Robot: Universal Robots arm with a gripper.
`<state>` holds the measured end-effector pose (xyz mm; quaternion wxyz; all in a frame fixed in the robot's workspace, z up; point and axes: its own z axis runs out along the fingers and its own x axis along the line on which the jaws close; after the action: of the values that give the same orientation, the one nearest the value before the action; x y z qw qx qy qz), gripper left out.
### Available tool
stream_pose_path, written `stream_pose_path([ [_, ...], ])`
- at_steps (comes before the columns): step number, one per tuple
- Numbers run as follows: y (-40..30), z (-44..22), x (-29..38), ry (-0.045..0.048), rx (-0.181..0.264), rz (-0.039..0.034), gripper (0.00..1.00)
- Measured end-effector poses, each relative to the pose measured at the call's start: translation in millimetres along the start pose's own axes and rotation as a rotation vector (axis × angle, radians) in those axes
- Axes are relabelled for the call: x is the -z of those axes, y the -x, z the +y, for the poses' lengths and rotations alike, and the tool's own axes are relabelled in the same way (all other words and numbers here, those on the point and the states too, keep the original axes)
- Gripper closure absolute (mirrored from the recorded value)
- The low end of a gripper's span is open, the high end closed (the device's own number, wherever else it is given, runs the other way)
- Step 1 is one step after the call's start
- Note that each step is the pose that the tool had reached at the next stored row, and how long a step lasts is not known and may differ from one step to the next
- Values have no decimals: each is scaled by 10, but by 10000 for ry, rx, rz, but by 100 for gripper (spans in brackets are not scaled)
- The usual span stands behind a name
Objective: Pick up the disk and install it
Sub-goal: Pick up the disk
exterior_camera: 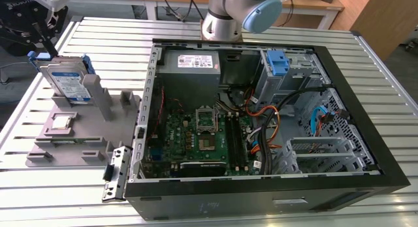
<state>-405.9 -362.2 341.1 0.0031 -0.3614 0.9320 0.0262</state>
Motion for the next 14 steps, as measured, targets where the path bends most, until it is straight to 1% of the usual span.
stream_pose_path([
  [10, 0, 0, 0, 0, 21, 1, 90],
  [14, 0, 0, 0, 7, 303, 14, 90],
])
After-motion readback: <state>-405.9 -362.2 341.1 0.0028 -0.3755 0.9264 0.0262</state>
